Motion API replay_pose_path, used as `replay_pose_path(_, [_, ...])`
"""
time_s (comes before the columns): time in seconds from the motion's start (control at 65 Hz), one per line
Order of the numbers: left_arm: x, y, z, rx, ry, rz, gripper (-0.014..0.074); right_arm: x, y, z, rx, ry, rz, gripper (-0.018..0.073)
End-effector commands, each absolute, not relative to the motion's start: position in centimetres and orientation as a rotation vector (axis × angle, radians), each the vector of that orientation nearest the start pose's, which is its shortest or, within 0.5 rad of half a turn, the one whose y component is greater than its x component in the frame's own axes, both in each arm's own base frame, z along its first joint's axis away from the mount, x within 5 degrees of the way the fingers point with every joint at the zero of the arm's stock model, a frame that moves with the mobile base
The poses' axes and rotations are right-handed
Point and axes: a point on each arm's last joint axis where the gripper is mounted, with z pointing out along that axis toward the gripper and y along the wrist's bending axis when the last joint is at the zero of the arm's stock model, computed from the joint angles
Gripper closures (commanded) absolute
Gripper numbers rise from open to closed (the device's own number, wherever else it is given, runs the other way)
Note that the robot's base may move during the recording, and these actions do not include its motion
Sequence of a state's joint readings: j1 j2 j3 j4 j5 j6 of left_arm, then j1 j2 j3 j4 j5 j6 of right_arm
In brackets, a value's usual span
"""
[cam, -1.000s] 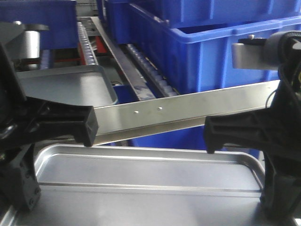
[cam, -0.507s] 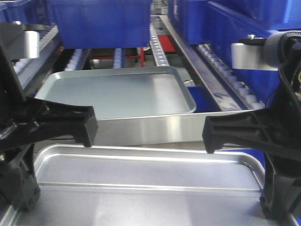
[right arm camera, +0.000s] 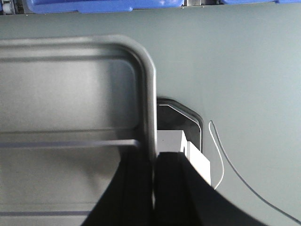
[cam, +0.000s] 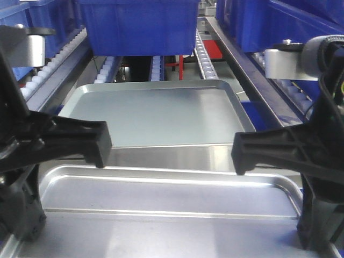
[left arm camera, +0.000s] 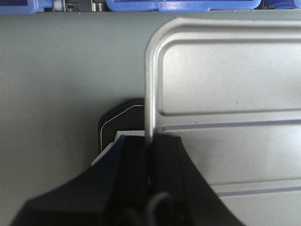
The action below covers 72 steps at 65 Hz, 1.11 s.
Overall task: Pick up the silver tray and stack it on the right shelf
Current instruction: 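Approach the shelf holding the larger silver tray, tray held in both grippers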
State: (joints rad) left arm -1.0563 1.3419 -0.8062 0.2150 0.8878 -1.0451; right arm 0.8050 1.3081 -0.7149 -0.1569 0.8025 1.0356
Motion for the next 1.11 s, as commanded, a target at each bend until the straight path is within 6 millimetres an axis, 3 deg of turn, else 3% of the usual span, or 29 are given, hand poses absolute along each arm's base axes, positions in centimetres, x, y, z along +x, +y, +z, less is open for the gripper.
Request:
replay_pose_path(0.0, [12.46, -19.10, 24.17, 0.216, 2.833, -0.161, 0.0697, 16.37, 15.00, 22.92, 0.165, 2.807, 0.214, 0.0490])
replay_pose_path(1.092, [12.46, -19.10, 24.17, 0.216, 2.833, -0.161, 0.0697, 16.37, 15.00, 22.92, 0.165, 2.807, 0.214, 0.0490])
